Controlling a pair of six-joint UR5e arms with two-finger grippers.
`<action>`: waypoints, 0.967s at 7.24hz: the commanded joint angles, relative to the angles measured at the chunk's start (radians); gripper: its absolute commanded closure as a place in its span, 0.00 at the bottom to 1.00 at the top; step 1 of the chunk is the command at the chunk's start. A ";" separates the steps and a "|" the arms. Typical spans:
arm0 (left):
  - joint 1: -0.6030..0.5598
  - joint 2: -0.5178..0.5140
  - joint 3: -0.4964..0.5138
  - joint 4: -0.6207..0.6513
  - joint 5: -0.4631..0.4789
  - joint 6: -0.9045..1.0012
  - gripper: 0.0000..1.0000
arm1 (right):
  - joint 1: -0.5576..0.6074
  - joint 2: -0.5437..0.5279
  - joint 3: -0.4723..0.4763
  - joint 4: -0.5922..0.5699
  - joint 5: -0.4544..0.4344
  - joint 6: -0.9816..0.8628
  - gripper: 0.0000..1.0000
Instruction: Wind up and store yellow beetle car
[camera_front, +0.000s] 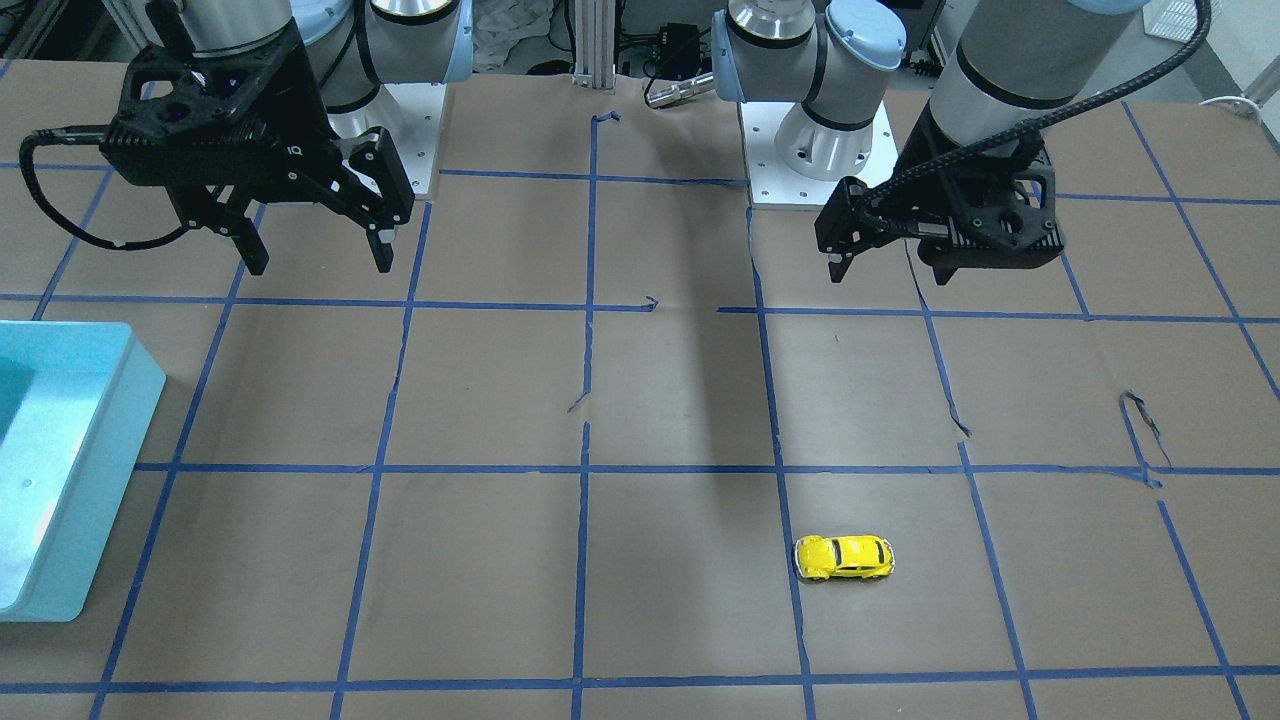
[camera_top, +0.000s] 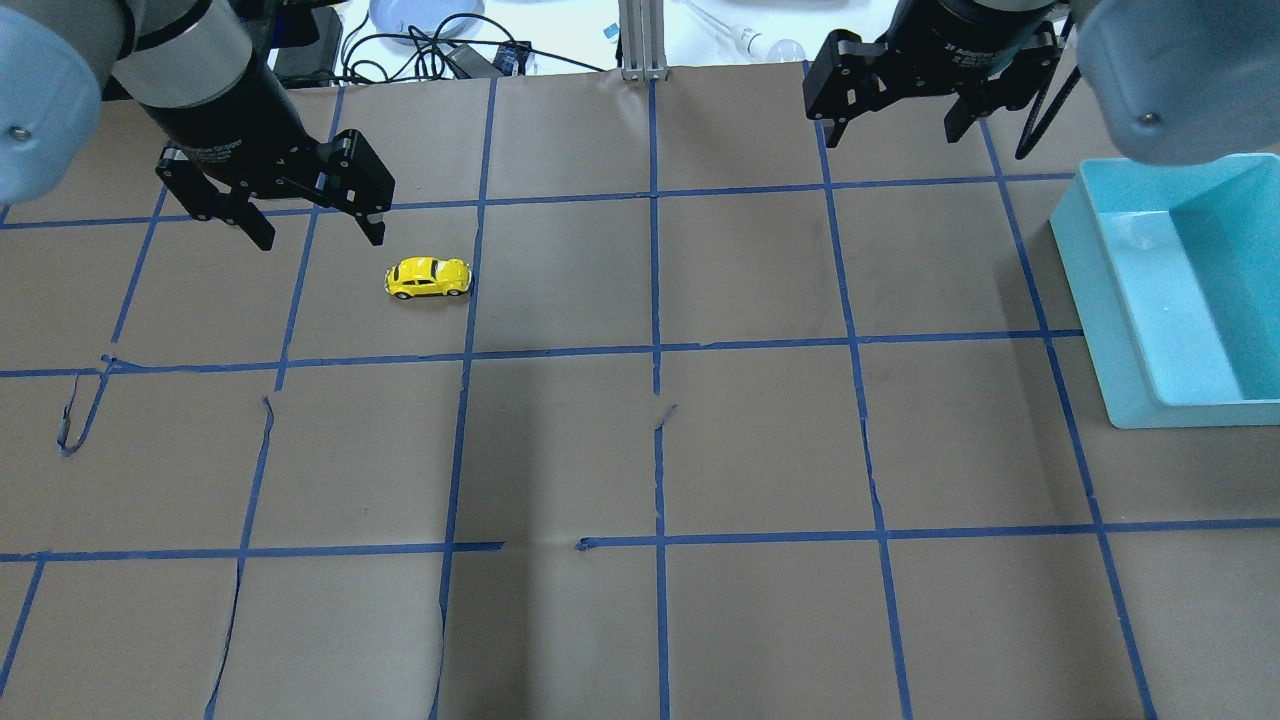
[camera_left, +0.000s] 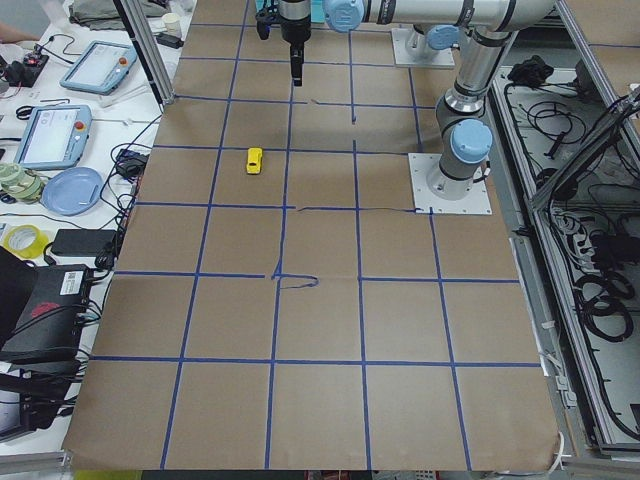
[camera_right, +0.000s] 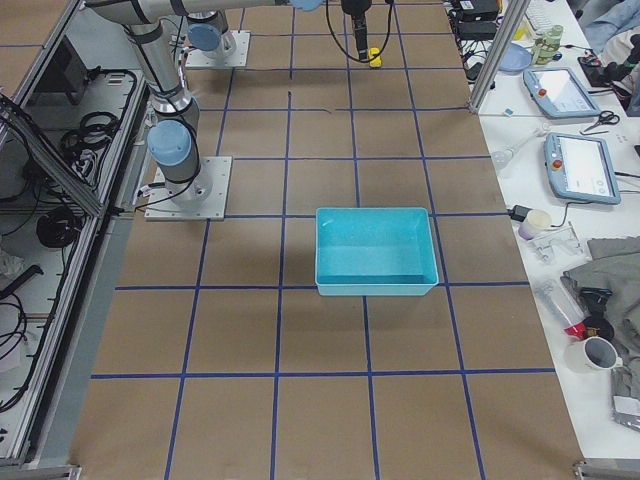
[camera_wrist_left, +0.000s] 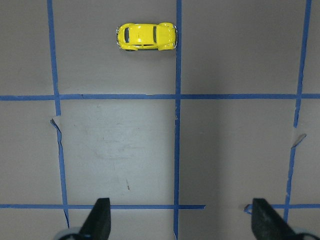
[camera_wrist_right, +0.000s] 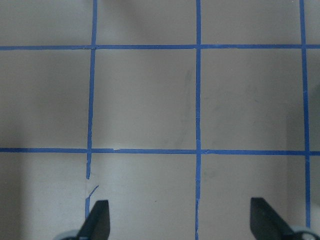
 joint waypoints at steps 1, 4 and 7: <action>0.000 0.002 0.000 -0.006 0.005 0.000 0.00 | 0.000 -0.004 -0.002 0.000 -0.008 0.002 0.00; 0.002 0.002 0.000 -0.003 0.007 -0.002 0.00 | 0.000 -0.001 0.001 -0.002 0.004 -0.002 0.00; 0.002 -0.002 0.000 0.002 0.005 -0.002 0.00 | 0.000 -0.004 -0.002 0.000 -0.005 0.002 0.00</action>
